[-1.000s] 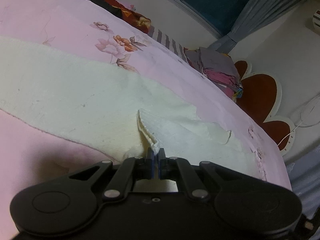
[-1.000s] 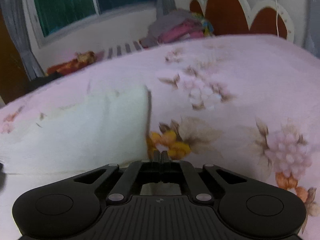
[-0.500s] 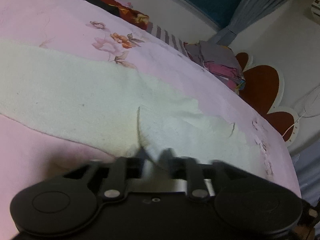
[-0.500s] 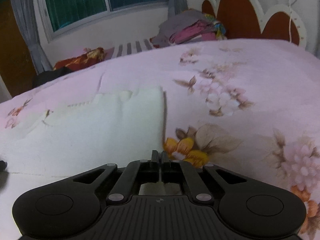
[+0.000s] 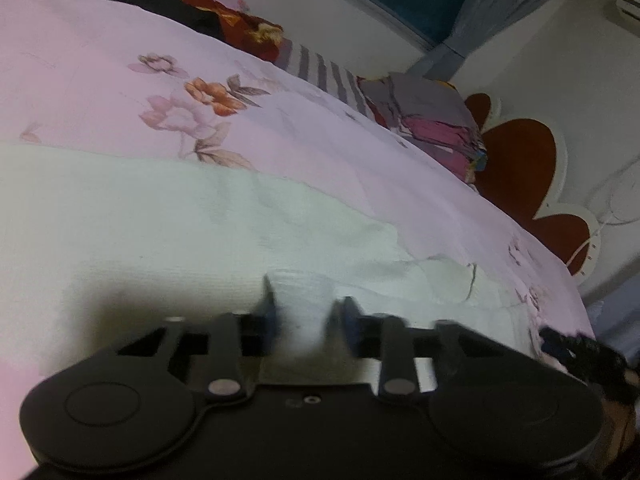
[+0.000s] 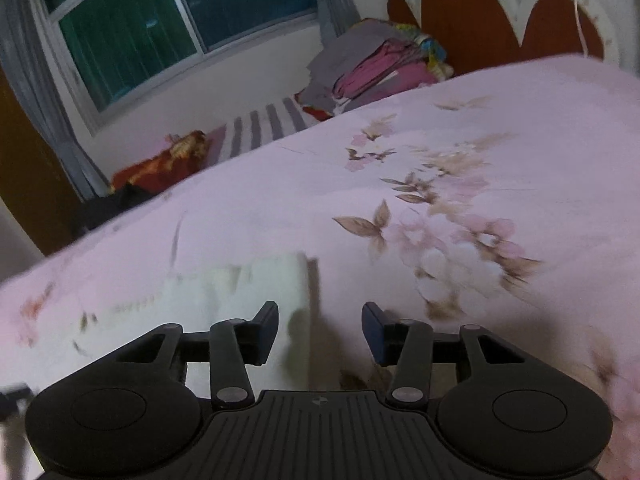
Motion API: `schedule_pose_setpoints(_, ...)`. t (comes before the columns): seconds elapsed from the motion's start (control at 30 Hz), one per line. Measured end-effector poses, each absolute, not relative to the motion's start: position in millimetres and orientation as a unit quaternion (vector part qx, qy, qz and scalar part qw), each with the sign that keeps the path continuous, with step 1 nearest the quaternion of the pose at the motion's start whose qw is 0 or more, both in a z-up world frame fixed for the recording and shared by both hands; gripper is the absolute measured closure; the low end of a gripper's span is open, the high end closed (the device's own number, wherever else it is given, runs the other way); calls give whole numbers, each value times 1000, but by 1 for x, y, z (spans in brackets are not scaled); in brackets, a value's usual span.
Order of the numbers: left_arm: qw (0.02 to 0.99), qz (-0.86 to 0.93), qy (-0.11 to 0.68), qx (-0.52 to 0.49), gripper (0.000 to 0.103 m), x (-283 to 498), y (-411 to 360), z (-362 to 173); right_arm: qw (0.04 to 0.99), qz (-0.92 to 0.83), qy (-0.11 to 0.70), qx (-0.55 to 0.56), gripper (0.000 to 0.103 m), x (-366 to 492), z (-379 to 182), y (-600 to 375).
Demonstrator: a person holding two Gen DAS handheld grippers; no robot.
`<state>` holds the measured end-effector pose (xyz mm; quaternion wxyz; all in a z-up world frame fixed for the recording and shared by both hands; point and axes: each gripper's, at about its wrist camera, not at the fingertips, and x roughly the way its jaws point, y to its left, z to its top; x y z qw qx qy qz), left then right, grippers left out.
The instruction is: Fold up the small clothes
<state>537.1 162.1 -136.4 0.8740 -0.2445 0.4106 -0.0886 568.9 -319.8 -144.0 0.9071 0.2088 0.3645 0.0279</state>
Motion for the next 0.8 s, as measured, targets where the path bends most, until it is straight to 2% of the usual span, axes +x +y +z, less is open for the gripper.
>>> schedule_pose_setpoints(0.1, 872, -96, 412, -248, 96, 537, 160, -142, 892, 50, 379, 242, 58, 592, -152, -325)
schedule_pose_setpoints(0.13, 875, -96, 408, -243, 97, 536, 158, -143, 887, 57, 385, 249, 75, 600, -156, -326)
schedule_pose_setpoints(0.17, 881, -92, 399, -235, 98, 534, 157, -141, 882, 65, 391, 254, 99, 604, -160, -325)
schedule_pose_setpoints(0.23, 904, -68, 360, -221, 98, 521, 154, -137, 890, 72, 379, 243, 99, 604, -158, -322)
schedule_pose_setpoints(0.4, 911, -46, 358, -199, 97, 515, 146, -146, 906, 55, 382, 172, 99, 602, -163, -308)
schedule_pose_setpoints(0.43, 908, -45, 363, -205, 92, 516, 148, -145, 907, 50, 387, 161, 99, 603, -158, -306)
schedule_pose_setpoints(0.5, 904, -39, 365, -217, 77, 514, 154, -139, 915, 27, 377, 138, 88, 599, -150, -303)
schedule_pose_setpoints(0.53, 912, -17, 355, -205, 61, 508, 154, -131, 925, 11, 360, 124, 82, 592, -143, -302)
schedule_pose_setpoints(0.57, 923, 1, 338, -183, 50, 501, 151, -121, 930, 9, 347, 118, 82, 586, -138, -302)
schedule_pose_setpoints(0.67, 939, -28, 310, -146, 45, 496, 130, -100, 928, 85, 346, 112, 82, 575, -128, -282)
schedule_pose_setpoints(0.73, 935, -75, 326, -118, 40, 507, 100, -98, 920, 151, 353, 84, 82, 572, -129, -250)
schedule_pose_setpoints(0.8, 930, -104, 344, -82, 40, 518, 73, -103, 907, 201, 363, 66, 82, 570, -135, -216)
